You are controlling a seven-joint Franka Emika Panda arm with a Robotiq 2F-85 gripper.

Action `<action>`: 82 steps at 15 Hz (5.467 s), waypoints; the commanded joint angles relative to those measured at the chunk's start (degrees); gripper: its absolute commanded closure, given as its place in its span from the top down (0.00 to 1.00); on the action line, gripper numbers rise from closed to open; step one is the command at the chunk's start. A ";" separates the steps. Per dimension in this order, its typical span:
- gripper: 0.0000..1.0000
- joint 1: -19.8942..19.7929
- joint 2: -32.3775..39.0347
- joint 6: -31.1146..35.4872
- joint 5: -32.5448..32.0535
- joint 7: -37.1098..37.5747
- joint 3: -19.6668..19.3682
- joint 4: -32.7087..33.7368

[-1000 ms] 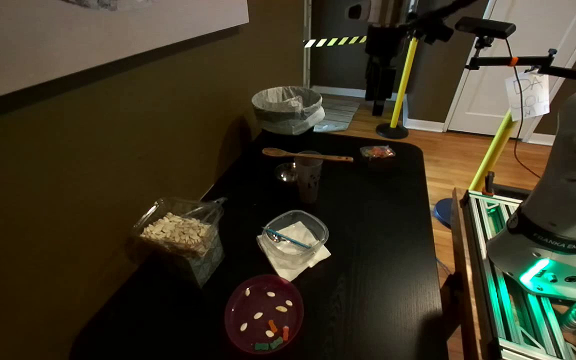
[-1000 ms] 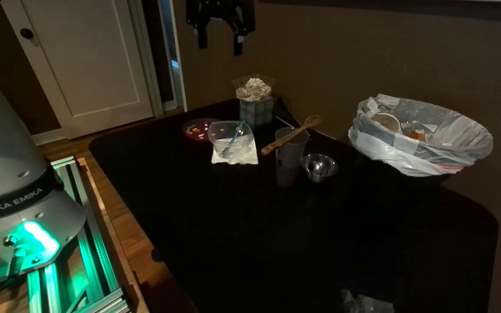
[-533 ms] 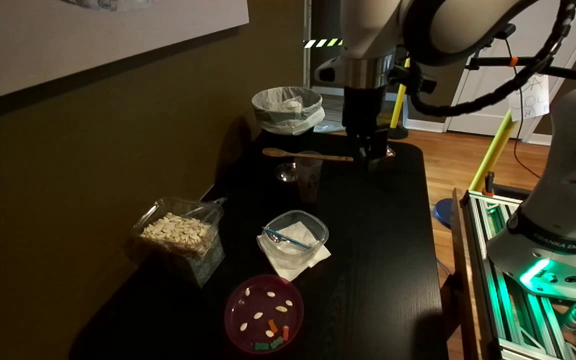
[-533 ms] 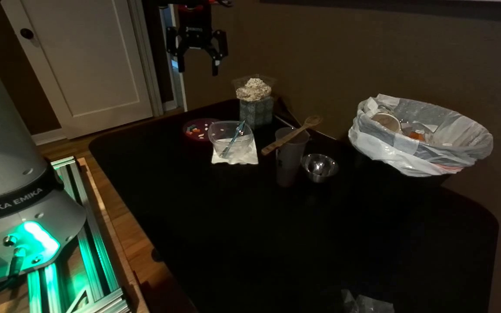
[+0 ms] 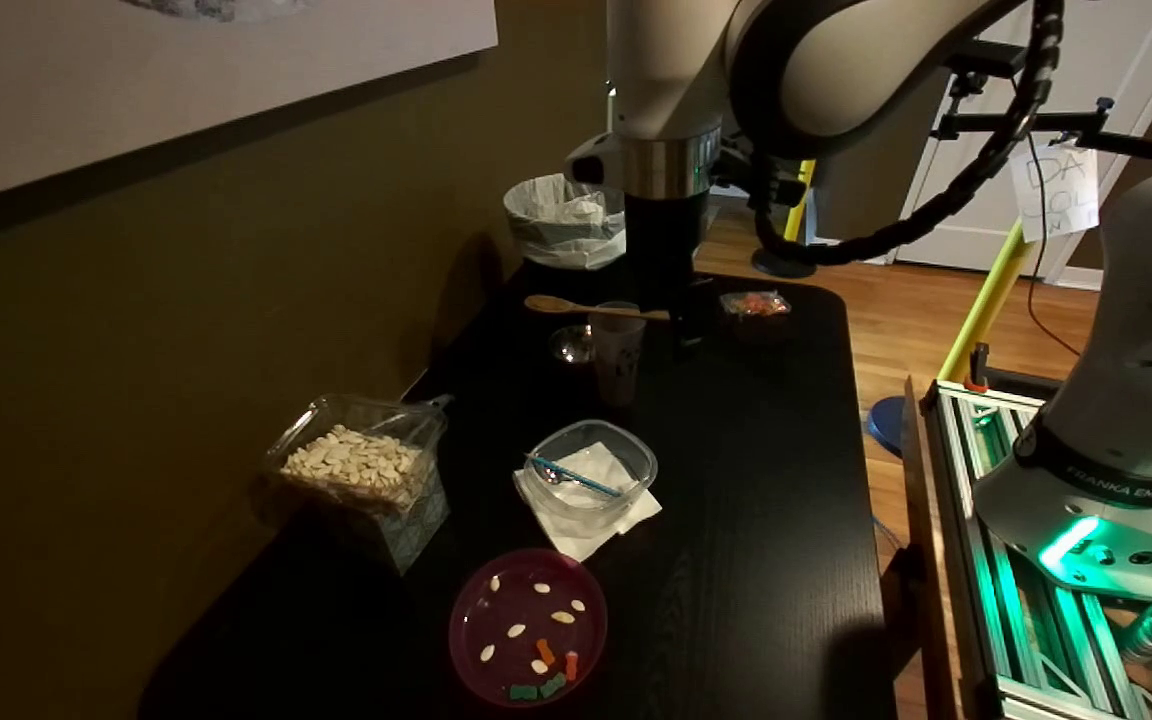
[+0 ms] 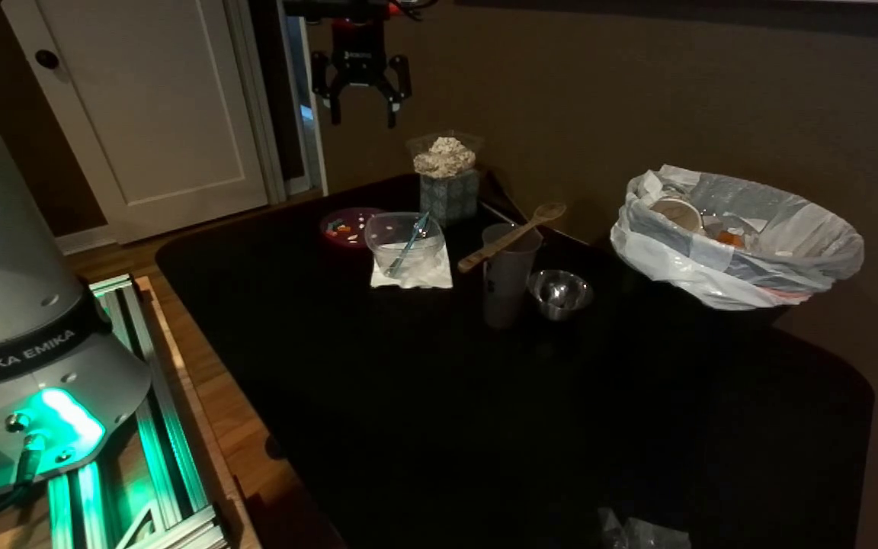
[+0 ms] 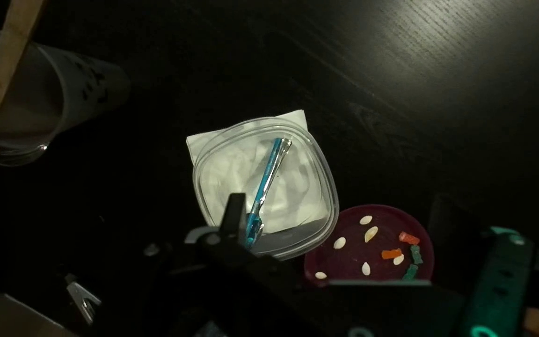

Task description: Put the tongs in the clear bowl

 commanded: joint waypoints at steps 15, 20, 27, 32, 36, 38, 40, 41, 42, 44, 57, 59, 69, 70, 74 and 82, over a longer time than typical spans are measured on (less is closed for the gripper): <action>1.00 -4.82 29.75 -4.92 7.91 -45.31 1.82 36.37; 1.00 -5.26 29.41 -2.79 6.01 -43.34 2.33 34.94; 1.00 -9.30 37.45 2.08 12.18 -45.53 2.67 42.48; 1.00 -13.40 52.01 -0.29 11.99 -43.40 2.50 55.40; 1.00 -13.94 53.55 -0.90 9.99 -42.75 2.72 54.34; 1.00 -13.52 56.91 -1.13 9.85 -42.21 2.97 57.09; 1.00 -13.30 57.50 -1.50 9.83 -41.83 3.03 58.26; 1.00 -14.16 58.12 2.56 10.62 -44.88 4.28 58.62; 1.00 -14.35 59.62 5.32 10.70 -45.79 4.58 59.95; 1.00 -14.57 63.97 8.23 8.78 -50.76 5.03 64.22; 1.00 -13.00 86.85 8.77 10.81 -60.43 10.64 88.32; 0.95 -12.65 88.61 9.31 11.08 -60.21 11.04 90.66; 0.88 -12.07 94.18 8.96 11.11 -59.28 12.00 99.68; 0.86 -11.99 94.56 8.96 11.08 -59.25 11.99 100.16; 0.51 -11.97 95.68 8.88 11.17 -58.90 11.98 101.51; 0.00 -12.32 95.52 9.02 11.68 -55.99 12.09 102.30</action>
